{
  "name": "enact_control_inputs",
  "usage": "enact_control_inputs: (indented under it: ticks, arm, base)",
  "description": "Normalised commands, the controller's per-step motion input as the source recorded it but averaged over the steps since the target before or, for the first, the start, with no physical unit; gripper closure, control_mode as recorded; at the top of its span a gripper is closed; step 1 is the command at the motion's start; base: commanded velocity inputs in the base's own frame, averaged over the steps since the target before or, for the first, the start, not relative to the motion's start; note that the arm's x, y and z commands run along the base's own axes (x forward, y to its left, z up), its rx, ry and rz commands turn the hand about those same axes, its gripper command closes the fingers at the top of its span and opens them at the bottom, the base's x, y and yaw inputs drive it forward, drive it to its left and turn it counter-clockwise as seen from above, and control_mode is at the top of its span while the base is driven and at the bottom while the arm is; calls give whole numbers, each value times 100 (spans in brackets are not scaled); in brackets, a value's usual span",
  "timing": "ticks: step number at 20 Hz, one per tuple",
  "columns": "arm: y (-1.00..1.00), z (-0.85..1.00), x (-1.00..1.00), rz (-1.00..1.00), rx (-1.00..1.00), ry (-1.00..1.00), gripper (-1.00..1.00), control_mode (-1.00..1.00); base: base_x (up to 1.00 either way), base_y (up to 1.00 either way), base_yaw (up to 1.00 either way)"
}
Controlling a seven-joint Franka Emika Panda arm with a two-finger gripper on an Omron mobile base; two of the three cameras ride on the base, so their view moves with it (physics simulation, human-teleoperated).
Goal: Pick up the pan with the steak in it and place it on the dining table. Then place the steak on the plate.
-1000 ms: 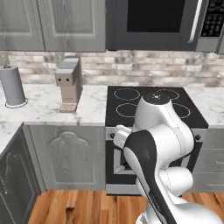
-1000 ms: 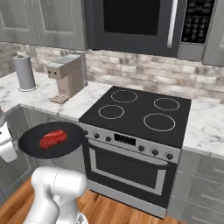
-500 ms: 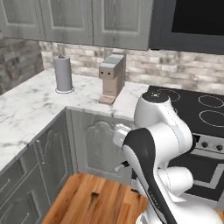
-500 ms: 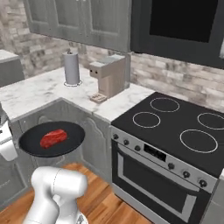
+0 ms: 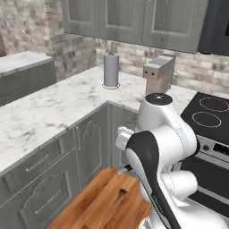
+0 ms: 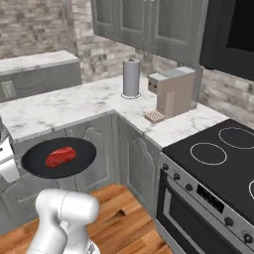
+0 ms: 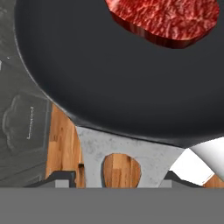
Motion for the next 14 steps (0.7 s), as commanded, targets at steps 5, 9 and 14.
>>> enact_control_inputs:
  ticks: [5, 9, 14]
  arm:
    - [0, 0, 0, 0, 0, 0, 100, 100]
    - [0, 0, 0, 0, 0, 0, 100, 100]
    - [0, 0, 0, 0, 0, 0, 100, 100]
  base:
    - [-5, 0, 50]
    - [-5, 0, 50]
    - [-5, 0, 50]
